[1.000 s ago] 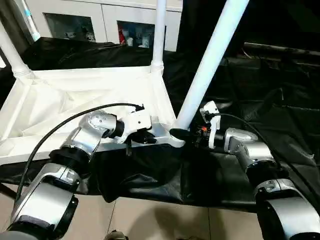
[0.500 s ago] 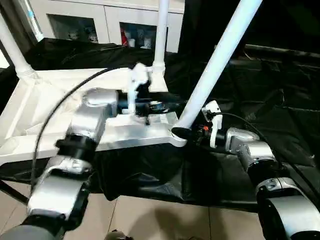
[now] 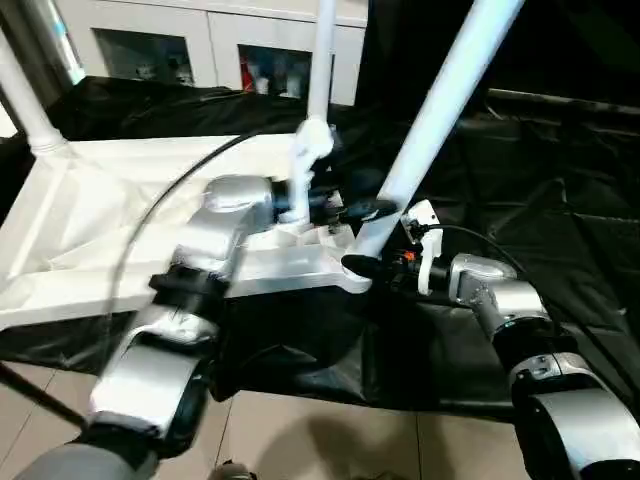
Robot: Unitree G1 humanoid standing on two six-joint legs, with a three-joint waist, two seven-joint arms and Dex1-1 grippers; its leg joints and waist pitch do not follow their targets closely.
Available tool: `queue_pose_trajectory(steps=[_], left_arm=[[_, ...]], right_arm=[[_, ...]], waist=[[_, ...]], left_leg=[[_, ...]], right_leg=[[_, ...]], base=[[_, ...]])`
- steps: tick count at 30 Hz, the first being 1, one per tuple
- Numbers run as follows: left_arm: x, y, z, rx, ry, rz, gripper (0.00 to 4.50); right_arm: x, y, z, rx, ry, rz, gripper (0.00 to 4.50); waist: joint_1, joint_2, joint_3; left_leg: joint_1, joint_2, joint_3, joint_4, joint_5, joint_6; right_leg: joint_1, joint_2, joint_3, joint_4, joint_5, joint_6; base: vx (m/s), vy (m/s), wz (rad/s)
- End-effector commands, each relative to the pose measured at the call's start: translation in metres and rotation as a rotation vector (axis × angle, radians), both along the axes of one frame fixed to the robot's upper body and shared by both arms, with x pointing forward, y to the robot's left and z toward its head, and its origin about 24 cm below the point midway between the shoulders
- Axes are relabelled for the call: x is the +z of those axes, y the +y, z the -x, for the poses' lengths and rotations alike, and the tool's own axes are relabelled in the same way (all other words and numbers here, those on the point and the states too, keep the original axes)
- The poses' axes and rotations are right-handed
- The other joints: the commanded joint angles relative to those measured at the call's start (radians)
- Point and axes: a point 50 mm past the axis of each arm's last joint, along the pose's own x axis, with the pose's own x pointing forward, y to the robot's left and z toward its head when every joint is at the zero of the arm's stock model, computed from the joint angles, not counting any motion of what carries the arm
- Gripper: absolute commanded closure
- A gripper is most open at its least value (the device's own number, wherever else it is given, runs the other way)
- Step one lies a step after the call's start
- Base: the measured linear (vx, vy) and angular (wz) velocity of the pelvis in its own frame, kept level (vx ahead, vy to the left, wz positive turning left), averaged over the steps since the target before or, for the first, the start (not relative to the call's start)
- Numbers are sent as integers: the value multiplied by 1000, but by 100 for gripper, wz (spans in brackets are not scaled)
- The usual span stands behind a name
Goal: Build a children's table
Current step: Insert table leg to table base
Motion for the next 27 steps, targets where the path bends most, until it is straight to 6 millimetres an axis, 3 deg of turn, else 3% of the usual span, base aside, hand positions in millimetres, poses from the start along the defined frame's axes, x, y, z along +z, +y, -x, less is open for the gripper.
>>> queue_pose_trajectory(steps=[1,3,9,14,16,19,20,23,25,27], left_arm=[[13,-15,8,-112,-16,42,119],[13,-17,8,-105,-28,36,98],[14,-22,1,-26,-66,48,50],[15,-26,1,-10,-64,41,21],[14,-26,-1,5,-64,33,65],[15,-26,-4,29,-43,41,68],[16,-26,-6,43,-26,55,102],[19,-24,-8,63,-1,84,104],[22,-23,-10,80,28,116,143],[24,-23,-12,90,43,133,149]], right_arm=[[-14,0,6,23,68,82,169],[-14,1,6,26,68,84,169],[-15,1,7,56,75,100,169],[-16,1,7,70,80,119,169],[-17,2,8,71,80,120,169],[-17,2,7,71,79,122,169],[-17,2,7,71,78,123,169],[-16,3,7,67,76,119,169],[-16,3,6,65,74,114,169],[-16,3,7,64,74,112,169]], waist=[[7,-5,-65],[6,-5,-66],[7,-9,-64],[6,-13,-64],[6,-13,-64],[5,-12,-63],[5,-13,-63],[6,-13,-64],[6,-13,-63],[6,-14,-62]], left_leg=[[-5,5,11,-52,-83,72],[-5,7,10,-52,-65,85],[-4,8,11,-53,-100,76],[-6,7,11,-51,-74,91],[-6,7,11,-51,-74,93],[-4,7,11,-51,-82,91],[-3,7,11,-51,-85,88],[-4,7,11,-51,-80,88],[-4,7,11,-51,-82,89],[-5,6,11,-51,-85,88]], right_leg=[[71,-61,54,-67,-38,-247],[70,-59,52,-65,-5,-254],[71,-63,53,-73,-77,-236],[71,-61,52,-68,-37,-241],[71,-61,52,-68,-38,-242],[69,-61,52,-70,-53,-239],[69,-61,52,-71,-60,-237],[70,-62,52,-70,-49,-242],[70,-61,52,-70,-47,-245],[71,-62,51,-71,-56,-245]], base=[[0,0,0],[0,0,0],[0,0,0],[0,0,0],[0,0,0],[0,0,0],[0,0,0],[0,0,0],[0,0,0],[0,0,0]])
